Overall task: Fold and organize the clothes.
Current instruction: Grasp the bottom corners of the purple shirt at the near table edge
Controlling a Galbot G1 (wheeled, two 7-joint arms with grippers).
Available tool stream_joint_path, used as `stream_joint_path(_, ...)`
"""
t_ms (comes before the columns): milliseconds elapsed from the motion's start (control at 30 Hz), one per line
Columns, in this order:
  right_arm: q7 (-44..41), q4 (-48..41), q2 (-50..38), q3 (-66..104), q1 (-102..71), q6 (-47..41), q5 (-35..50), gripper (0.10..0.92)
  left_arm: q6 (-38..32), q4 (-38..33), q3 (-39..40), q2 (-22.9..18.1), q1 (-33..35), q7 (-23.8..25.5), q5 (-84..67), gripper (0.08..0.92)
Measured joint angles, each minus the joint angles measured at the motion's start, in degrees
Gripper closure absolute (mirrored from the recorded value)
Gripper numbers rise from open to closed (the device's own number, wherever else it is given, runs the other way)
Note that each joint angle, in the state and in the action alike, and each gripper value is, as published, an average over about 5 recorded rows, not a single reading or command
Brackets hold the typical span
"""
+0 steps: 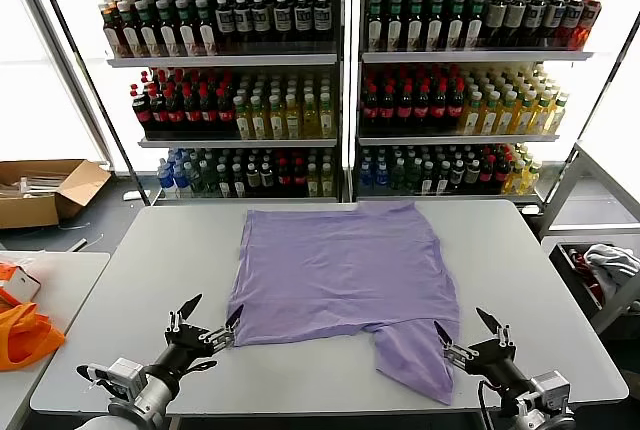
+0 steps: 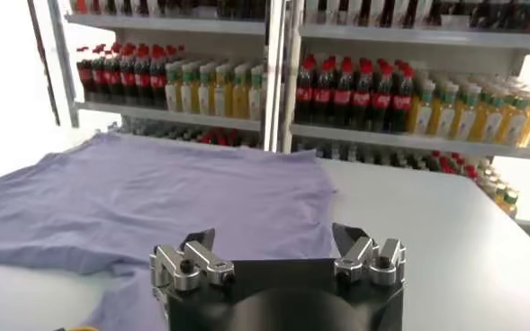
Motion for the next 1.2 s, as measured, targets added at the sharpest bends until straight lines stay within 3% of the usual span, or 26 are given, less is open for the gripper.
stream_joint_path(500, 2.5, -0.8, 0.4, -3.1, -3.2, -1.6, -1.4, 0.219, 4.2, 4.4, 2.2, 0.7, -1.3, -1.4, -1.5, 0.177)
stream_joint_path(667, 3.0, -1.2, 0.4, -4.1, -3.7, -1.2, -1.6, 0.344, 4.6, 5.9, 2.5, 0.1, -1.7, -1.4, -1.6, 0.182)
stream_joint_path(767, 3.2, -1.4, 0.4, -4.7, -4.1, -0.9, -1.7, 0.431, 4.5, 6.6, 2.6, -0.1, -2.0, -1.5, -1.4, 0.233)
stream_joint_path(1200, 3.4, -1.7, 0.9, -6.6, -4.1, -0.3, -1.8, 0.804, 3.5, 7.3, 4.0, -1.0, -1.2, -1.3, -0.5, 0.605)
